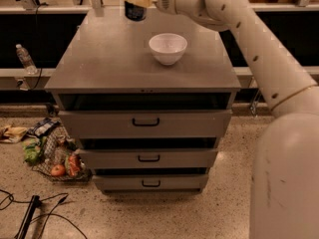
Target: Pick pepsi can from white bowl and place on counter
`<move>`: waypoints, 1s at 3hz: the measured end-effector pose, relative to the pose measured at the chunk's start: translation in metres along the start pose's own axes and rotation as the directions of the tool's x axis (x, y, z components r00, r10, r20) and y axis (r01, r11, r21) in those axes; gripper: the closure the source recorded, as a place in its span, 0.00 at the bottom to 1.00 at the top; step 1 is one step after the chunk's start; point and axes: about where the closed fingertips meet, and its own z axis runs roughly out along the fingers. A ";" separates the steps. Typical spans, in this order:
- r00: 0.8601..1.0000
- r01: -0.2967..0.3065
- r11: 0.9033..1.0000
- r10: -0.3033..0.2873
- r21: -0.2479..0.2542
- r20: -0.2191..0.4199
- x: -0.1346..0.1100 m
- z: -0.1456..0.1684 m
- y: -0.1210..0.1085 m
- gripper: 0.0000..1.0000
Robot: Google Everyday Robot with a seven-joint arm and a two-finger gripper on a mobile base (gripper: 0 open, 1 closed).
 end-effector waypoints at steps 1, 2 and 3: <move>0.998 -0.021 0.989 0.013 -0.148 -0.054 0.019 0.038 0.041 1.00; 0.993 -0.050 0.973 0.024 -0.225 -0.115 0.038 0.054 0.067 1.00; 0.983 -0.062 0.970 0.019 -0.235 -0.182 0.057 0.054 0.082 1.00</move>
Offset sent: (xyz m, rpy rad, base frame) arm -0.0356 0.0999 -0.0645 -0.1510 0.1542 0.2939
